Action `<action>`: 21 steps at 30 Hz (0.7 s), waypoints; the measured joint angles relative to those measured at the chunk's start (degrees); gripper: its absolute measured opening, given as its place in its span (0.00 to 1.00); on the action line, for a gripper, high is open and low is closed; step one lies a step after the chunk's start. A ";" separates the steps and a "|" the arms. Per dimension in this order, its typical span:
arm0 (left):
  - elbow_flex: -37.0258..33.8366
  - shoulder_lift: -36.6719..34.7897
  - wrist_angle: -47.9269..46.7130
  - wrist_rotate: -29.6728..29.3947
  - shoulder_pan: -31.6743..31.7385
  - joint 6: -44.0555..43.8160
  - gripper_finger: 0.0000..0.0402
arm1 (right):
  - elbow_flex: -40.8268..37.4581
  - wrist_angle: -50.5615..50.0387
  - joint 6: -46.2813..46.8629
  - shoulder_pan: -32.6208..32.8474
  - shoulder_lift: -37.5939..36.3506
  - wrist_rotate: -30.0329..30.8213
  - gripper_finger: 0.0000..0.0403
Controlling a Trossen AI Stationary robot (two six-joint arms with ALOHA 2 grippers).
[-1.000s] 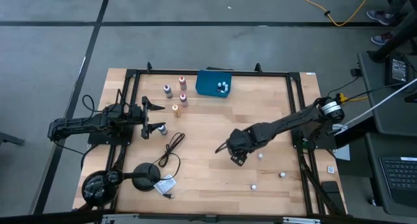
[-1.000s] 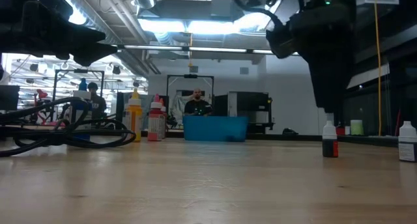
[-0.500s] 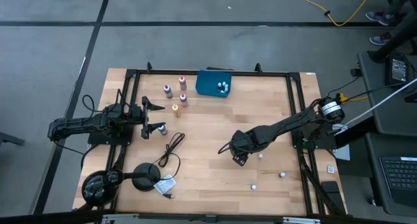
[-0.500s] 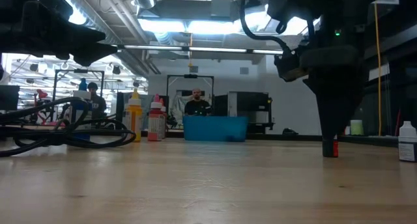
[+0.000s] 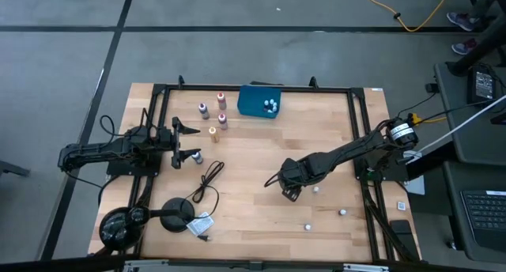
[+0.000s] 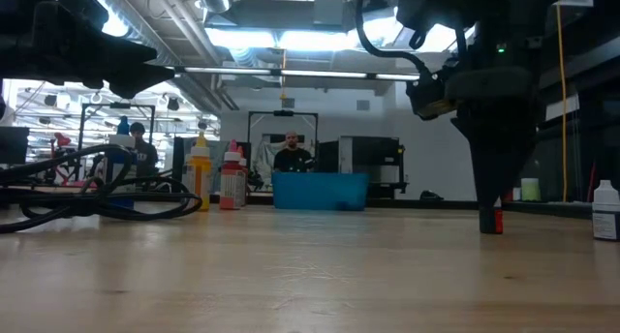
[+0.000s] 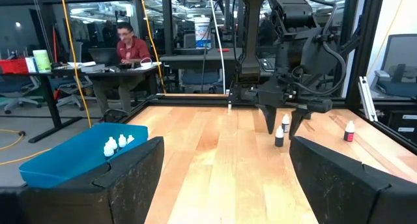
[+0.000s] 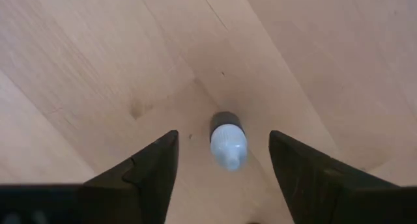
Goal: Pick & Place food coloring
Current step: Put the small red food coloring bottle into the blue container
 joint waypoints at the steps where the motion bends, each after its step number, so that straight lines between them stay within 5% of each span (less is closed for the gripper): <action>1: -0.01 0.01 -0.01 -0.01 0.00 -0.01 0.82 | 0.00 -0.01 -0.05 0.00 0.00 -0.01 0.55; 16: -0.01 0.01 0.00 -0.01 0.00 0.01 0.81 | 1.30 -0.89 -4.80 -1.58 0.07 -0.39 0.16; 21: -0.01 0.01 0.00 -0.01 0.00 0.01 0.82 | 6.23 -4.12 -10.81 -3.82 0.07 -0.64 0.15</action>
